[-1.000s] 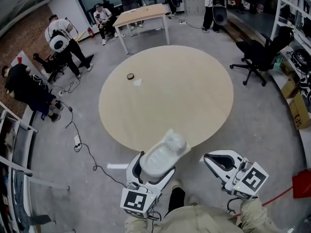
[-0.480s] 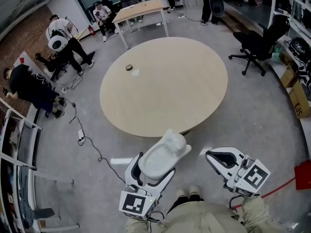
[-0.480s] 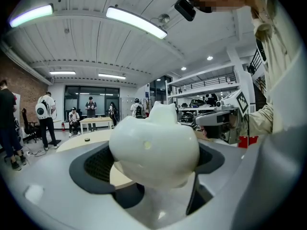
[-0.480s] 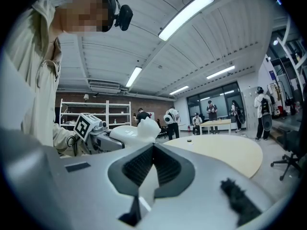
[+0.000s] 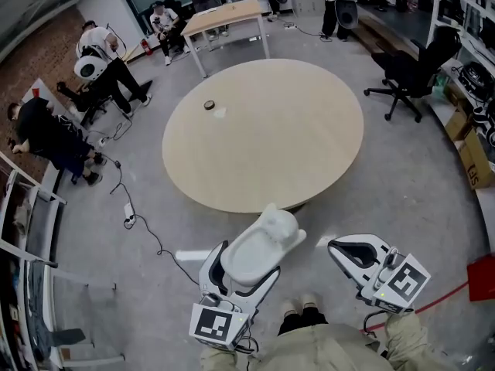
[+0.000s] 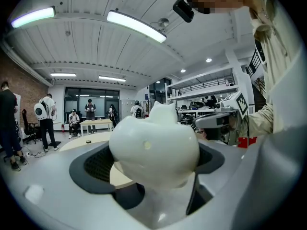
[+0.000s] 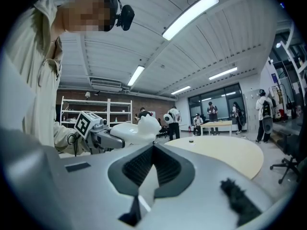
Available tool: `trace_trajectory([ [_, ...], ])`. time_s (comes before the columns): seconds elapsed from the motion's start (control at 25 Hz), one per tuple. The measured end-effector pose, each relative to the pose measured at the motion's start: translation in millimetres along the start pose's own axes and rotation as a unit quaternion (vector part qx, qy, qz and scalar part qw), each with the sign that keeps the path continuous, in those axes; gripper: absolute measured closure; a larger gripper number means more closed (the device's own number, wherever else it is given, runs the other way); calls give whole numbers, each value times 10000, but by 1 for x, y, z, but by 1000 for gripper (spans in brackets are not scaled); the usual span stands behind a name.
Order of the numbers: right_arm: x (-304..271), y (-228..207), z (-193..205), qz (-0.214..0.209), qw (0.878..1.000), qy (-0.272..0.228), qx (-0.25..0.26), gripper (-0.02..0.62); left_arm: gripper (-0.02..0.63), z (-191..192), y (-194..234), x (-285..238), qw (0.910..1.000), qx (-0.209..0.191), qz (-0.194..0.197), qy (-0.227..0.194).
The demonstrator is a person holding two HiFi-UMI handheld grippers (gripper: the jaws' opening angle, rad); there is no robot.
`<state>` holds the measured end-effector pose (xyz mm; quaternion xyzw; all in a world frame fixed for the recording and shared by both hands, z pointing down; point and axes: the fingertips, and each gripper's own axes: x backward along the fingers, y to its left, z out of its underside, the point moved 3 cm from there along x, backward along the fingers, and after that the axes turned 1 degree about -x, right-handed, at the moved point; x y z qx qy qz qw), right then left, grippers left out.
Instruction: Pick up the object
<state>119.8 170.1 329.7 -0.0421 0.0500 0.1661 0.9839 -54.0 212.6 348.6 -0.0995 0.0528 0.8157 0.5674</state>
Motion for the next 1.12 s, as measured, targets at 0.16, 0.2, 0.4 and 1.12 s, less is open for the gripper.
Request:
trace_trajectory([
  [0.16, -4, 9, -1, -90, 9999, 21, 82, 600, 120, -1, 4, 5, 10000, -1, -4, -33],
  [0.2, -5, 10, -3, -97, 9999, 7, 97, 600, 118, -2, 5, 6, 10000, -7, -2, -43],
  [0.4, -6, 13, -6, -63, 9998, -6, 164, 600, 118, -3, 7, 9, 10000, -27, 10, -94],
  [1.12, 3, 18, -5, -8, 9999, 7, 165, 600, 120, -2, -4, 10, 9998, -72, 143, -83],
])
